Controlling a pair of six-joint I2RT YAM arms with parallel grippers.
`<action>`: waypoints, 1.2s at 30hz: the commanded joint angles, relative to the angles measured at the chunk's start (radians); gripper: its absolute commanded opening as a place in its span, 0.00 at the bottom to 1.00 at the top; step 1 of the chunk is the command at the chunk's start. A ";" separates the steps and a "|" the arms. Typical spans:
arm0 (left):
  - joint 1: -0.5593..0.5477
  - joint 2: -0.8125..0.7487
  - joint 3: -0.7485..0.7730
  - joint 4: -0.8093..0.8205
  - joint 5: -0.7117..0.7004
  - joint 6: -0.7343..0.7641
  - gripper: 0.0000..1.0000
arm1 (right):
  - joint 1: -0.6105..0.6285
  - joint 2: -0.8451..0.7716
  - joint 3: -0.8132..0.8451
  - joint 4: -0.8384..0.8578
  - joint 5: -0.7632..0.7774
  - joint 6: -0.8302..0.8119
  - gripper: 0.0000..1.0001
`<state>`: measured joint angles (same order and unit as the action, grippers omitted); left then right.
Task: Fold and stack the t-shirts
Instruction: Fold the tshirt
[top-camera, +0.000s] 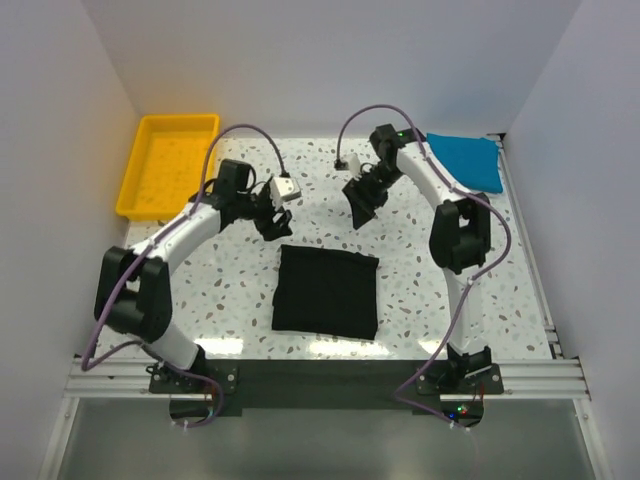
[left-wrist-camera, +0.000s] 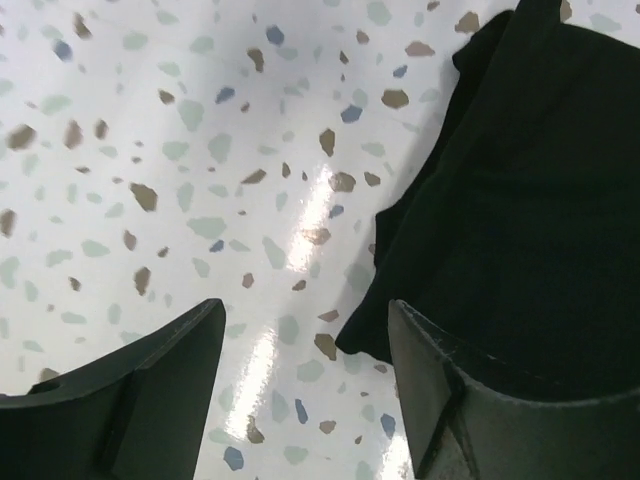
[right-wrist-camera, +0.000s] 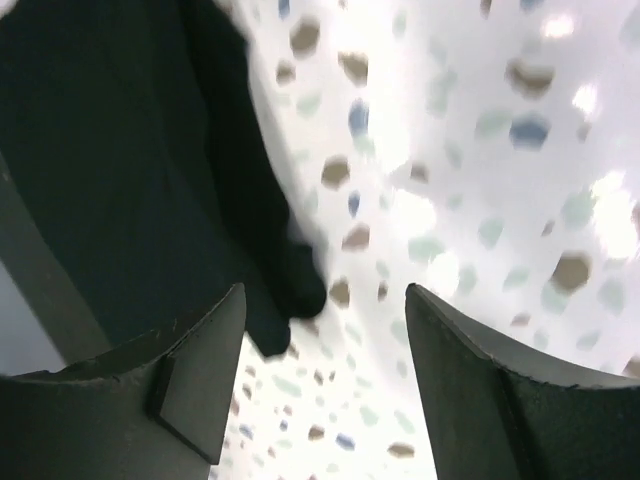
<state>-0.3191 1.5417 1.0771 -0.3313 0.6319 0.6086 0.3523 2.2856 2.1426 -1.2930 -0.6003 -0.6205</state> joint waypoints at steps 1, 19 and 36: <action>0.067 0.153 0.168 -0.211 0.161 -0.030 0.72 | -0.029 -0.127 -0.125 -0.197 -0.004 -0.108 0.69; 0.095 0.414 0.244 -0.347 0.275 0.008 0.73 | -0.009 -0.144 -0.423 -0.045 0.033 -0.125 0.53; 0.141 0.475 0.346 -0.364 0.177 0.005 0.00 | -0.018 -0.161 -0.317 0.036 0.192 -0.064 0.00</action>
<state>-0.2073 2.0121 1.3781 -0.7200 0.8444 0.6197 0.3405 2.1700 1.7912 -1.3144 -0.4892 -0.7162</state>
